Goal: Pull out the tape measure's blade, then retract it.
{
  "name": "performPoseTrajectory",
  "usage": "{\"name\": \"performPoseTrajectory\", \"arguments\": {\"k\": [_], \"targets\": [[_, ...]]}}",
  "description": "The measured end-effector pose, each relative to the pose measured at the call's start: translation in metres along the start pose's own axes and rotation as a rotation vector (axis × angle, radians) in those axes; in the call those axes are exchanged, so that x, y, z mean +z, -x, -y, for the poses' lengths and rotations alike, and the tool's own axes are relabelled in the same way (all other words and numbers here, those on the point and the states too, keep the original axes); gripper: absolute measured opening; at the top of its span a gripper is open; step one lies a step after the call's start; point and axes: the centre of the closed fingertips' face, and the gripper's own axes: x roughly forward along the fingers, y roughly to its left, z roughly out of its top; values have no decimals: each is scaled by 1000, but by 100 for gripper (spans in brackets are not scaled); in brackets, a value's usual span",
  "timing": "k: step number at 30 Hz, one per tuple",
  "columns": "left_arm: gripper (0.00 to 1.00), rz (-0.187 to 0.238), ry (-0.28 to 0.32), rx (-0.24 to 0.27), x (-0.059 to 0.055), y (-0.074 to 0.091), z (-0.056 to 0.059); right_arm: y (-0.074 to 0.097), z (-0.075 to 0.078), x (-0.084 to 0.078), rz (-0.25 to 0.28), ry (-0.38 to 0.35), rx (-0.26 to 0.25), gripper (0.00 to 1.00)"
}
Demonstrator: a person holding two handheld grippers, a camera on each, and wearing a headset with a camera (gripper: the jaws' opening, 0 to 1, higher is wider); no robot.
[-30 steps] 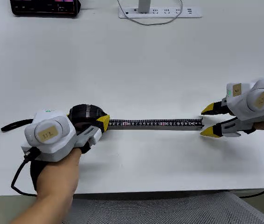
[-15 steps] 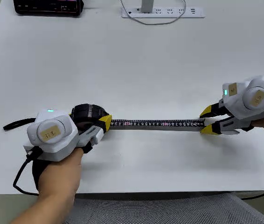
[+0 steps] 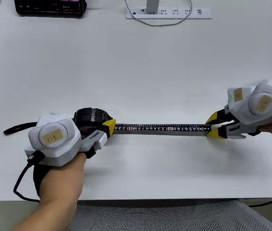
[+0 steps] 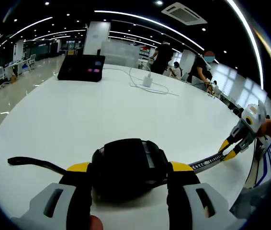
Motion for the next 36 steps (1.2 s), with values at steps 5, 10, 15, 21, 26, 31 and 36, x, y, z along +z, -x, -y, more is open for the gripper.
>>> {"name": "performPoseTrajectory", "arguments": {"k": [5,10,15,21,26,31,36], "targets": [[59,1,4,2,0,0,0,0,0,0,0,-6,-1,12],[59,-11,0,6,0,-1,-1,0,0,0,1,-3,-3,11],[58,-28,-9,9,0,0,0,0,0,0,-1,-7,-3,10],[56,-54,-6,9,0,2,1,1,0,-1,2,-18,6,10],[56,-57,-8,6,0,3,1,2,-1,-1,2,-15,11,10],[56,-60,-3,2,-1,3,1,2,0,0,4,-20,9,10],[56,-57,1,-2,-1,3,1,1,0,4,12,-22,13,10]]}}
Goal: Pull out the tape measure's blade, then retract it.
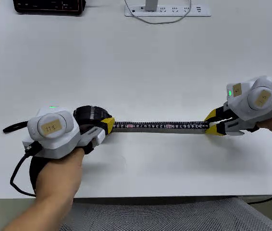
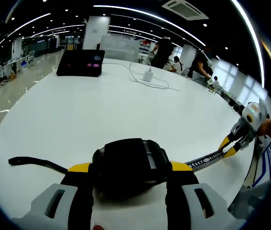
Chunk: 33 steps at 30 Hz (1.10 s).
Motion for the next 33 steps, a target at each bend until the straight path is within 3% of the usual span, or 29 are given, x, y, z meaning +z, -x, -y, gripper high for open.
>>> {"name": "performPoseTrajectory", "arguments": {"k": [33], "targets": [[56,4,11,-11,0,-1,-1,-21,-3,34,48,5,36,10]]}}
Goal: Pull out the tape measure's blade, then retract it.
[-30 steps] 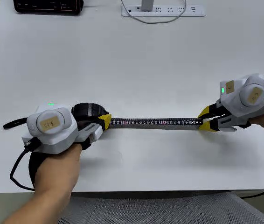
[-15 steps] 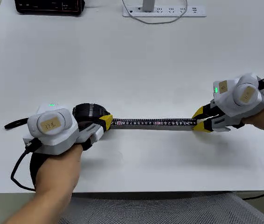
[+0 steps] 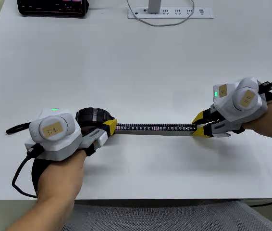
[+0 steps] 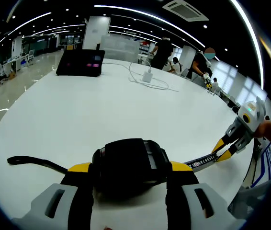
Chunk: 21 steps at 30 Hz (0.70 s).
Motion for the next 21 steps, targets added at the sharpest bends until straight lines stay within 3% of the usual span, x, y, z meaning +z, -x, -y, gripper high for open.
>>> {"name": "performPoseTrajectory", "arguments": {"k": [21], "targets": [[56,0,15,-6,0,1,0,-10,1,16,22,9,7,10]]}}
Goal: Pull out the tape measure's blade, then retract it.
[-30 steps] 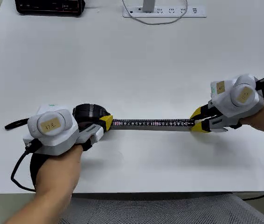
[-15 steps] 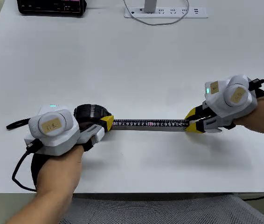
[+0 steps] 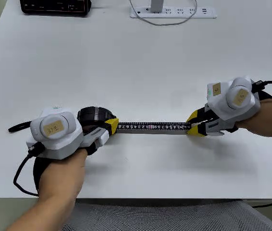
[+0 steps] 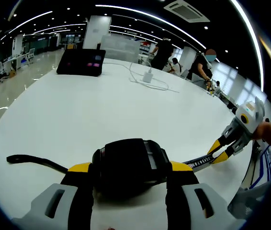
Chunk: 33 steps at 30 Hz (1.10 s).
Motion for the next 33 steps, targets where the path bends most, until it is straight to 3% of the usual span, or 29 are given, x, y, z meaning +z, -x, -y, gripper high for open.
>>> {"name": "performPoseTrajectory", "arguments": {"k": [33], "targets": [[56,6,15,-11,1,0,-1,-17,2,29,39,14,18,10]]}}
